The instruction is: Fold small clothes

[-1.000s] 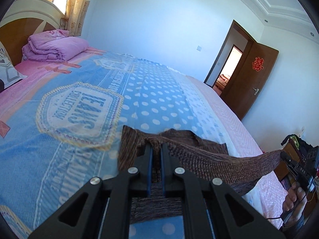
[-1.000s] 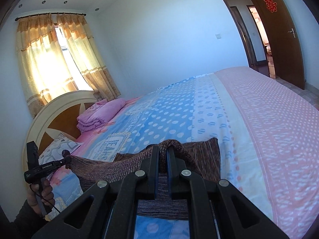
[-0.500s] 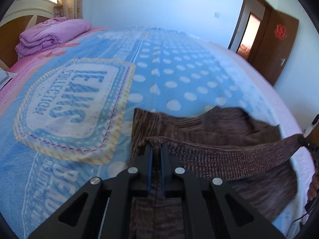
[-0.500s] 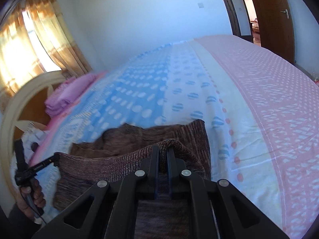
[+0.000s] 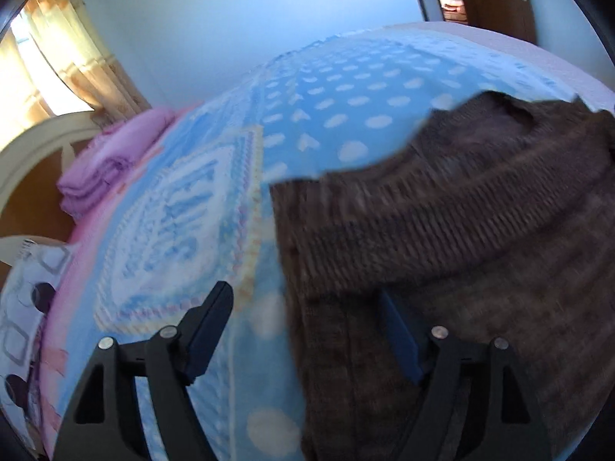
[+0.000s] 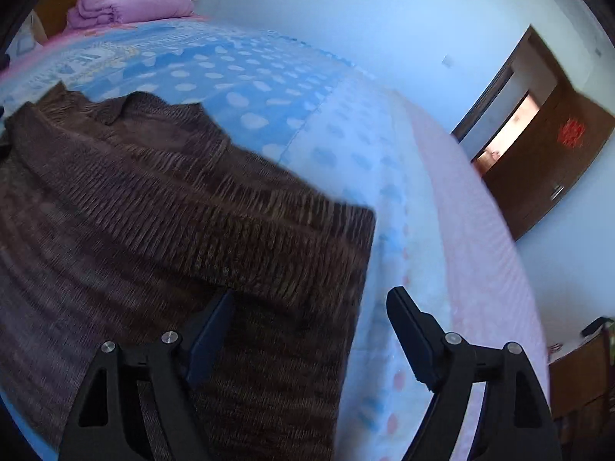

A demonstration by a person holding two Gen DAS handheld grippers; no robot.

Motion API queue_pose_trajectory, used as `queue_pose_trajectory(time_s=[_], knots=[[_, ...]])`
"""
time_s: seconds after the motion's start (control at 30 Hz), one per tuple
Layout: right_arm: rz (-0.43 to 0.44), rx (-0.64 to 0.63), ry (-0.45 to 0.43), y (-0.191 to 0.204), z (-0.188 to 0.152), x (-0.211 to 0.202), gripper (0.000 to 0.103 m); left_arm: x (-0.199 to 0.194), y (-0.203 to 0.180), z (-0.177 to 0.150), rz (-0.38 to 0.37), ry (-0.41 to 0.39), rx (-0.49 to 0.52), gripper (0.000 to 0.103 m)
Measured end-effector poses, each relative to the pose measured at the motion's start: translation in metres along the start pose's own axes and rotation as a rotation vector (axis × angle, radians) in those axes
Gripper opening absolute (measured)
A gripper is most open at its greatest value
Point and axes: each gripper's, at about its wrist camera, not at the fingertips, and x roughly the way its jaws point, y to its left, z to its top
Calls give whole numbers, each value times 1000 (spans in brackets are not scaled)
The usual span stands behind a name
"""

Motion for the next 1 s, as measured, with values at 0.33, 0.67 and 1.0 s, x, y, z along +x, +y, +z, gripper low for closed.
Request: queue_pose_trajectory(time_s=[0.33,0.67,1.0], knots=[[-89,192,-44,-75,66,8,81,24,62,49,90,61,-187,89],[208,400,-26,-95,-30,-32,81,-32,69,-41,-94,73,-316,89],[397,528,3,-86,-97,-66,70,-62,37,-76,-309,78,-377,48]])
